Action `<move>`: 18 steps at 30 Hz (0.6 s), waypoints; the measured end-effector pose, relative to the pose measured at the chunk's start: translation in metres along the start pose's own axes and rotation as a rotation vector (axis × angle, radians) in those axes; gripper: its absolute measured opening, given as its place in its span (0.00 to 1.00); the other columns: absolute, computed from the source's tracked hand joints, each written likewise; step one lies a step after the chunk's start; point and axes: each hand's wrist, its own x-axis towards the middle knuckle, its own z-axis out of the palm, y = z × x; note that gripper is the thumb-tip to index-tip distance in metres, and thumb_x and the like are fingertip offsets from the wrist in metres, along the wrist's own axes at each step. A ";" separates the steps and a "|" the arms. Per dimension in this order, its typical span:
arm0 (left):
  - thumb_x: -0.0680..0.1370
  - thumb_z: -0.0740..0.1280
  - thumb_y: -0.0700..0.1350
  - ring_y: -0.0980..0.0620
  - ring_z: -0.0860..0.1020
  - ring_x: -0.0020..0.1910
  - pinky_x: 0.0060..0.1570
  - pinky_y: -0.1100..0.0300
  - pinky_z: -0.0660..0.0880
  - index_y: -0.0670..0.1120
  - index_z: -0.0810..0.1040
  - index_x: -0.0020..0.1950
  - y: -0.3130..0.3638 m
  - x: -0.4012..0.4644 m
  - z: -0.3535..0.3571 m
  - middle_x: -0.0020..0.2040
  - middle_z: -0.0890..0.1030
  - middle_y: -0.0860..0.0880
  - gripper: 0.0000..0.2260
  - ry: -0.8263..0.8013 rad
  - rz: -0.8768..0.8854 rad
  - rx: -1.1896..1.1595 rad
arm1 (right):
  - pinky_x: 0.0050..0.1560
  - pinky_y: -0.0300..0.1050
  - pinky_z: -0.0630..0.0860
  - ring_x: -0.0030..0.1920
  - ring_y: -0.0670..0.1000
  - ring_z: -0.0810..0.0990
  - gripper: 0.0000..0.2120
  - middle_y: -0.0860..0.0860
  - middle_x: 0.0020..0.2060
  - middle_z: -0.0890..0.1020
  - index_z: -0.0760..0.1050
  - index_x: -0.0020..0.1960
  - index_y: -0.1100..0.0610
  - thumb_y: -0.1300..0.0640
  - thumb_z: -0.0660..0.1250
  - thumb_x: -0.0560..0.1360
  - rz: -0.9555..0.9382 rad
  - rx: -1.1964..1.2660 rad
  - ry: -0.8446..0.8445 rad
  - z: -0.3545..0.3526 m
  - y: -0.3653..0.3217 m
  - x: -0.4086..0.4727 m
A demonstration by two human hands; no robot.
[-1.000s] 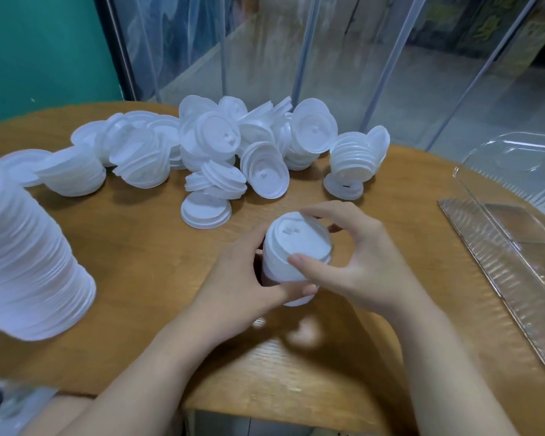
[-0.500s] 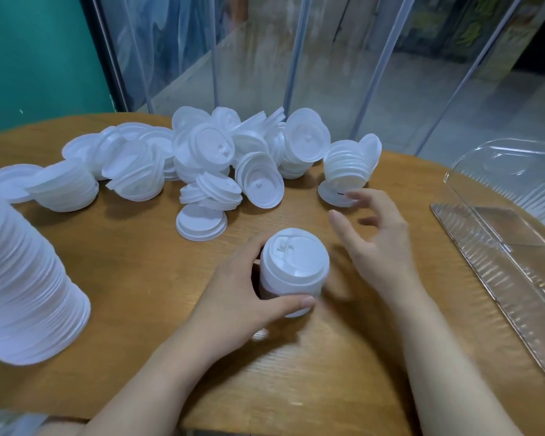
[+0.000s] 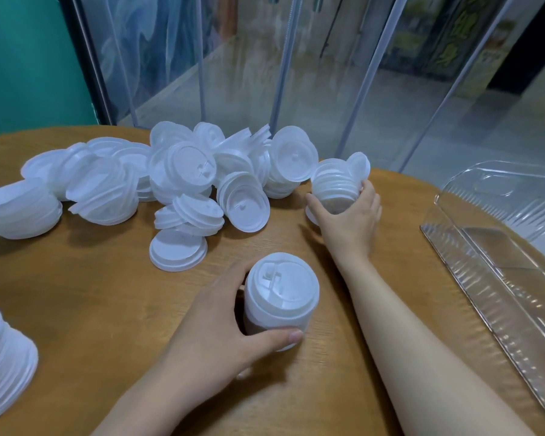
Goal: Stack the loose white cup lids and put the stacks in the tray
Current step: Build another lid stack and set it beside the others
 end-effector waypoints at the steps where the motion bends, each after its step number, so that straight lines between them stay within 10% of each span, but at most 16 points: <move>1: 0.61 0.82 0.62 0.62 0.78 0.64 0.65 0.56 0.74 0.66 0.74 0.67 -0.001 0.000 0.000 0.63 0.80 0.66 0.36 -0.002 0.002 0.000 | 0.73 0.52 0.66 0.72 0.54 0.67 0.51 0.51 0.71 0.72 0.63 0.77 0.56 0.31 0.76 0.65 0.006 0.001 0.012 0.001 0.000 0.002; 12: 0.61 0.81 0.63 0.64 0.78 0.62 0.63 0.58 0.74 0.70 0.73 0.65 -0.003 0.001 -0.002 0.61 0.80 0.68 0.34 0.007 0.023 -0.033 | 0.61 0.43 0.71 0.64 0.50 0.74 0.38 0.50 0.64 0.76 0.67 0.73 0.56 0.47 0.80 0.70 -0.112 0.062 -0.187 -0.040 -0.003 -0.011; 18: 0.60 0.81 0.63 0.64 0.79 0.60 0.61 0.58 0.76 0.69 0.74 0.63 -0.003 0.003 -0.001 0.60 0.80 0.68 0.33 0.020 0.028 -0.069 | 0.64 0.44 0.71 0.62 0.43 0.74 0.38 0.42 0.60 0.77 0.67 0.75 0.43 0.40 0.77 0.69 -0.293 -0.115 -0.477 -0.093 0.001 -0.038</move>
